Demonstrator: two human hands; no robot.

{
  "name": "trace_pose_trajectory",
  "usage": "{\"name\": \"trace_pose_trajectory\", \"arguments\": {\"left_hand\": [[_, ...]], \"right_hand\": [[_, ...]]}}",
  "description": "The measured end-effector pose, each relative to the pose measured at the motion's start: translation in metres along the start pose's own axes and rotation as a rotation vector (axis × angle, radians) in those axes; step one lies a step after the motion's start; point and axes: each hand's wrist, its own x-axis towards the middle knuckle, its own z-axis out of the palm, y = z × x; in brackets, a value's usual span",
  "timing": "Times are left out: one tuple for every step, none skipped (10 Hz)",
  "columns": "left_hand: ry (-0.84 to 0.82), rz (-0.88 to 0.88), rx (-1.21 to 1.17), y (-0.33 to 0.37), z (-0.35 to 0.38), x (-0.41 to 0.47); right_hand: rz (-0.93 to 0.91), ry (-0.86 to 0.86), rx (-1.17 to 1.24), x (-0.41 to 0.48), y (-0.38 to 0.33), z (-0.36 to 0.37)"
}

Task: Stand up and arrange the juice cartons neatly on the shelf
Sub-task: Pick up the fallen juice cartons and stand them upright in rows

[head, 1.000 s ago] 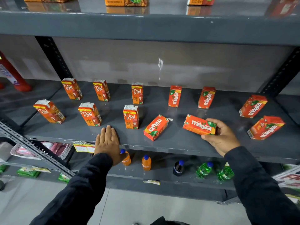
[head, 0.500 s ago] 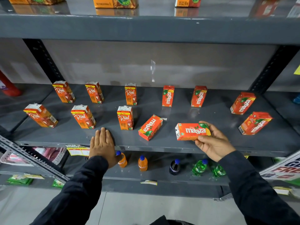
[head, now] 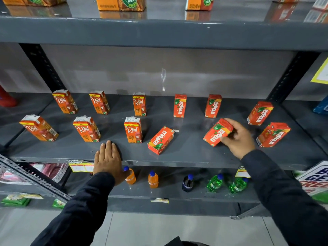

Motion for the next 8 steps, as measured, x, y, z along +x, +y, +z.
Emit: {"name": "trace_pose_trajectory", "arguments": {"left_hand": [[0.006, -0.002, -0.002, 0.0, 0.001, 0.001], [0.005, -0.005, 0.0, -0.002, 0.003, 0.003], [0.001, -0.002, 0.012, -0.002, 0.003, 0.003], [-0.004, 0.001, 0.024, -0.001, 0.003, 0.002], [-0.005, -0.001, 0.026, -0.001, 0.003, 0.002], [-0.001, -0.004, 0.027, -0.002, 0.002, 0.002], [-0.004, 0.0, 0.036, -0.003, 0.002, 0.002], [0.009, -0.005, 0.03, -0.002, 0.002, 0.0]], "right_hand": [[-0.005, -0.068, -0.091, 0.015, -0.01, -0.016], [0.038, -0.122, -0.132, 0.025, -0.008, -0.03], [0.058, -0.115, -0.118, 0.026, 0.003, -0.035], [0.081, -0.131, -0.084, 0.027, 0.01, -0.036], [0.082, -0.144, -0.089, 0.027, 0.01, -0.031], [0.085, -0.173, -0.083, 0.027, 0.012, -0.027], [0.084, -0.13, 0.001, 0.021, 0.008, -0.027], [-0.026, 0.261, 0.218, -0.005, -0.01, -0.01]]}}
